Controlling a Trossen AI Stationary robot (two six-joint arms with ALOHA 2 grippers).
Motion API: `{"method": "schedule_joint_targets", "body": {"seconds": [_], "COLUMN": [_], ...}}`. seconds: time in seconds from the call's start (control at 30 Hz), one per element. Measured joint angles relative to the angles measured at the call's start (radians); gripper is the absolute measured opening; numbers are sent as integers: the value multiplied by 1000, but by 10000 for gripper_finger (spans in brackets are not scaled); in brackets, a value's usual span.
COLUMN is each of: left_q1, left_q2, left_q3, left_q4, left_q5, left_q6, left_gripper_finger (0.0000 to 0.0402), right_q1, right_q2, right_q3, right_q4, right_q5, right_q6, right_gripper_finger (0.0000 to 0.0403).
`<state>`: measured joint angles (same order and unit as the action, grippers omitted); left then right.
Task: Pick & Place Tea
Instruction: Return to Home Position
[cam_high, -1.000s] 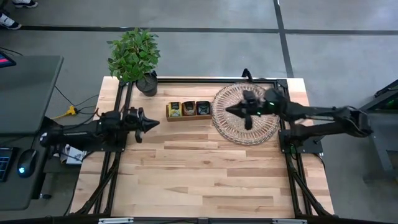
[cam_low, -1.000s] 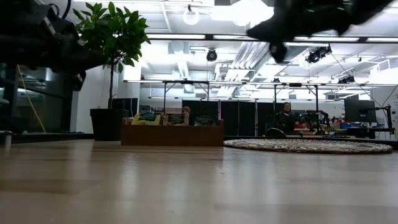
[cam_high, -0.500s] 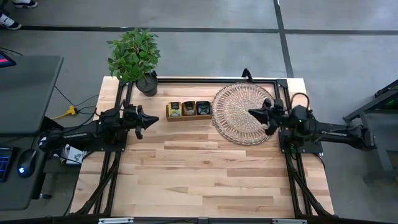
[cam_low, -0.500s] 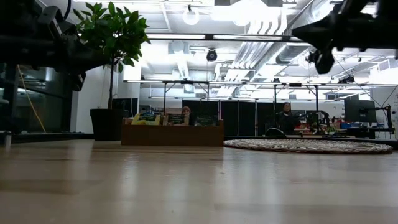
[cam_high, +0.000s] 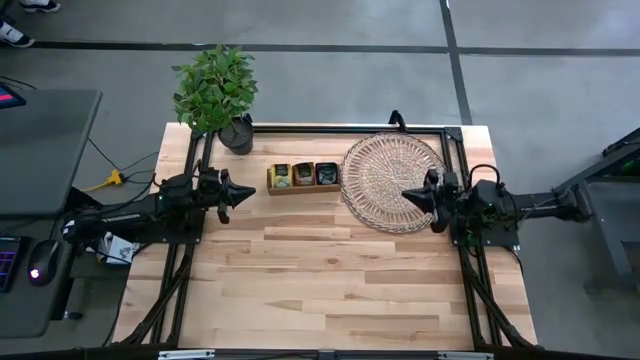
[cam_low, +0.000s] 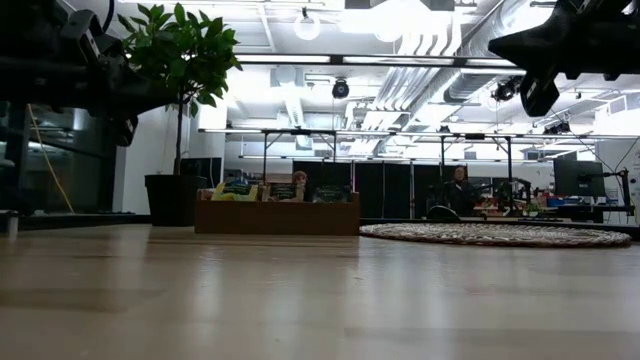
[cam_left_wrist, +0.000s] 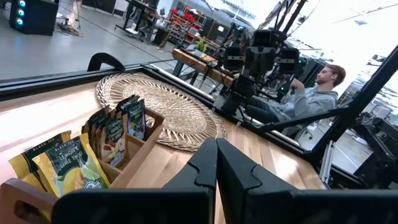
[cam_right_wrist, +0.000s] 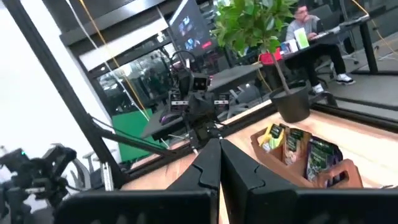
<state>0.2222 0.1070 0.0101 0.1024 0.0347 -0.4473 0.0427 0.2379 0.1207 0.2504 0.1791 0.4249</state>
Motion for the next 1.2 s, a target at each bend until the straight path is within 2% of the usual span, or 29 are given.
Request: {"method": "schedule_joint_targets", "body": {"seconds": [0.23,0.5,0.63,0.8,0.97,1.2], "left_q1": [0,0,0,0,0,0], "left_q2": [0,0,0,0,0,0], "left_q3": [0,0,0,0,0,0], "left_q4": [0,0,0,0,0,0], "left_q5": [0,-1,-1,-3,-3,-3], "left_q6": [0,0,0,0,0,0], "left_gripper_finger": [1,1,1,1,1,1], "right_q1": [40,44,44,44,44,44], "right_q2": [1,-39,-85,-130,-137,-135], "right_q3": [0,0,-46,-84,-84,-111], "right_q4": [-84,-81,-33,-18,-37,-110], "right_q5": [8,6,-7,32,118,160], "right_q6": [-14,-48,-30,-18,-44,100], "right_gripper_finger": [0,0,0,0,0,0]}}
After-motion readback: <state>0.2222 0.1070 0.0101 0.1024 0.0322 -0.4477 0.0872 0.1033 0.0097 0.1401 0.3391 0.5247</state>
